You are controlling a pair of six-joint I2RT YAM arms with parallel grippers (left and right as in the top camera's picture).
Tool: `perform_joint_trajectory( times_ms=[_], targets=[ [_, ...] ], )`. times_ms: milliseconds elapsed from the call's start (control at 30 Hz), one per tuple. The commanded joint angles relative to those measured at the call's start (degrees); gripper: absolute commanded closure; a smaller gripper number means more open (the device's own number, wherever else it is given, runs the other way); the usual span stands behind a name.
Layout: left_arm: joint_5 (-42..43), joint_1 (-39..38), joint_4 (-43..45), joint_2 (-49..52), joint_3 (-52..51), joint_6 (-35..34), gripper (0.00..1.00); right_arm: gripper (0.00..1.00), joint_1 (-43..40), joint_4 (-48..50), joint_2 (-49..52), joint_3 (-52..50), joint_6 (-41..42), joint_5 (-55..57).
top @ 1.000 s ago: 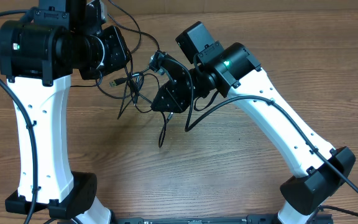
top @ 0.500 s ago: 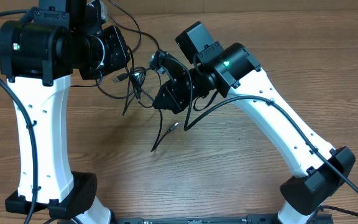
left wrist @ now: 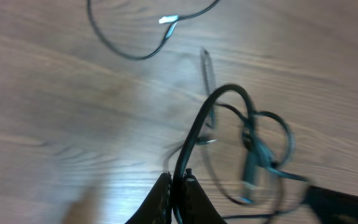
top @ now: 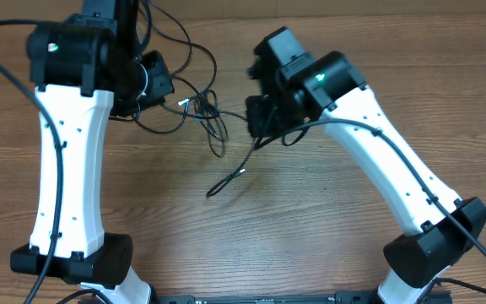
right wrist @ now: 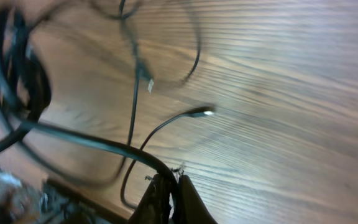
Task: Untangle cables
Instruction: 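Lower the cable bundle with the left gripper onto the table left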
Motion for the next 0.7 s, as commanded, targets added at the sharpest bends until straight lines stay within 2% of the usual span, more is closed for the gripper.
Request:
perform_joint_trajectory(
  times_ms=[0,300,467,600,667],
  targets=[
    [-8.55,2.16,-0.09,0.35,-3.02,-1.44,0.91,0.96,-4.28,-2.49,-0.15,-0.02,7.69,8.26],
    [-8.41,8.22,-0.09,0.31,-3.72,-1.4,0.93,0.96,-11.37,-7.48,-0.15,-0.02,10.73,12.85],
    [-0.17,10.21,-0.09,0.31,-3.74,-0.98,0.92,0.96,-12.33,-7.5,-0.15,-0.02,10.25,11.91],
    [6.34,9.73,0.22,0.31,-3.72,2.1,0.9,0.96,-11.54,-7.06,-0.15,-0.02,7.48,8.59],
    [9.77,9.22,0.52,0.31,-3.74,4.96,0.9,0.83,-11.17,-6.73,-0.15,-0.02,6.6,7.21]
  ],
)
